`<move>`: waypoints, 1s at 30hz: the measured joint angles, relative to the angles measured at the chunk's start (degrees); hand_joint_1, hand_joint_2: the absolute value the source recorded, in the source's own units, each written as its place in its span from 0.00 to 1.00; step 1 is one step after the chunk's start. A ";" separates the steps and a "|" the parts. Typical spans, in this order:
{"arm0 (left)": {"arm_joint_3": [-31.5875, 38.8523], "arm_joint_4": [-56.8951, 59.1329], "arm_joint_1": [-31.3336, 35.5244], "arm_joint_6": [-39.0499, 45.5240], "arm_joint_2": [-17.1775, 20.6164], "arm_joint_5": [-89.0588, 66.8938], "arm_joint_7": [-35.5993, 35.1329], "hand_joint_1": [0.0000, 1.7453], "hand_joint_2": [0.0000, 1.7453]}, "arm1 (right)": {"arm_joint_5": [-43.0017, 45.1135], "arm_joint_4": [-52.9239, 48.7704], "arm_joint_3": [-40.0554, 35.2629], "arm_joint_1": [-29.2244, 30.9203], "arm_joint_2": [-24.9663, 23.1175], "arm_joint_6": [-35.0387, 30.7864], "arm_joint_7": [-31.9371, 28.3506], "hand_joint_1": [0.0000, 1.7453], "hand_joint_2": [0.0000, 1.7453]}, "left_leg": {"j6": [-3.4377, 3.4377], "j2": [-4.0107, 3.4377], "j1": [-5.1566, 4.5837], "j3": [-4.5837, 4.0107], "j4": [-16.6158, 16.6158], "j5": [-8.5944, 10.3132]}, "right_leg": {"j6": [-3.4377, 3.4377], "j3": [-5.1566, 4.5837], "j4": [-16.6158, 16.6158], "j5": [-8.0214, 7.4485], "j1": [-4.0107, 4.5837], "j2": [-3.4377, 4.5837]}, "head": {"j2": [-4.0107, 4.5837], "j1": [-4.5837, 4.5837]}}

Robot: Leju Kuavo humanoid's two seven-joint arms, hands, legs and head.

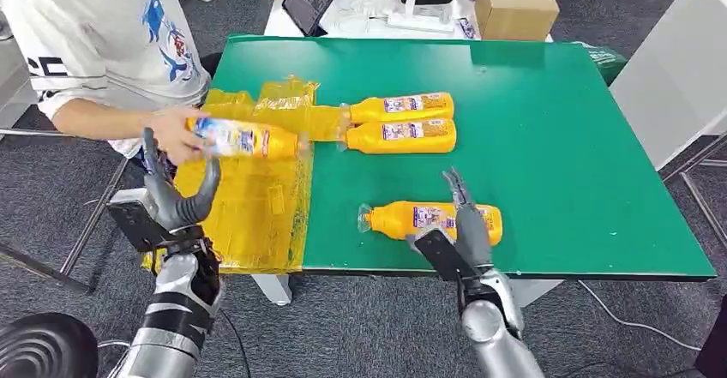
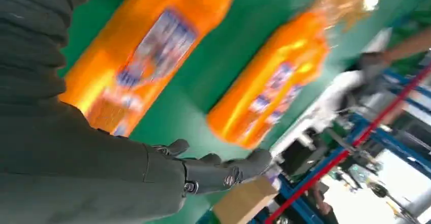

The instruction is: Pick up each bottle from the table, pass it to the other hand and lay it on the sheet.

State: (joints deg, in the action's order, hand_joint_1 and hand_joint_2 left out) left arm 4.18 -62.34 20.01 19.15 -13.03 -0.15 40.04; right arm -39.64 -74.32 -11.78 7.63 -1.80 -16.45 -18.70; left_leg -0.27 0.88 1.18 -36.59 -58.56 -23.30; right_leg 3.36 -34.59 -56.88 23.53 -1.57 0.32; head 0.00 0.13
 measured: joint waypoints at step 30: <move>-1.12 0.07 -3.79 -0.64 -1.40 -1.75 0.07 0.00 1.00 | -2.57 4.75 0.35 4.23 7.11 3.11 2.41 0.00 1.00 | 0.00 -0.01 0.04 -0.05 0.00 0.00 | 0.00 -0.05 0.00 0.00 0.04 -0.01 | 0.00 0.00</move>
State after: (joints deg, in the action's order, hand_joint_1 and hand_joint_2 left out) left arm 3.06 -62.27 16.22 18.51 -14.43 -1.90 40.11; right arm -42.21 -69.57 -11.43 11.86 5.31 -13.33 -16.28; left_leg -0.27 0.87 1.22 -36.65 -58.56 -23.29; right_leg 3.36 -34.64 -56.88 23.53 -1.52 0.31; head 0.00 0.13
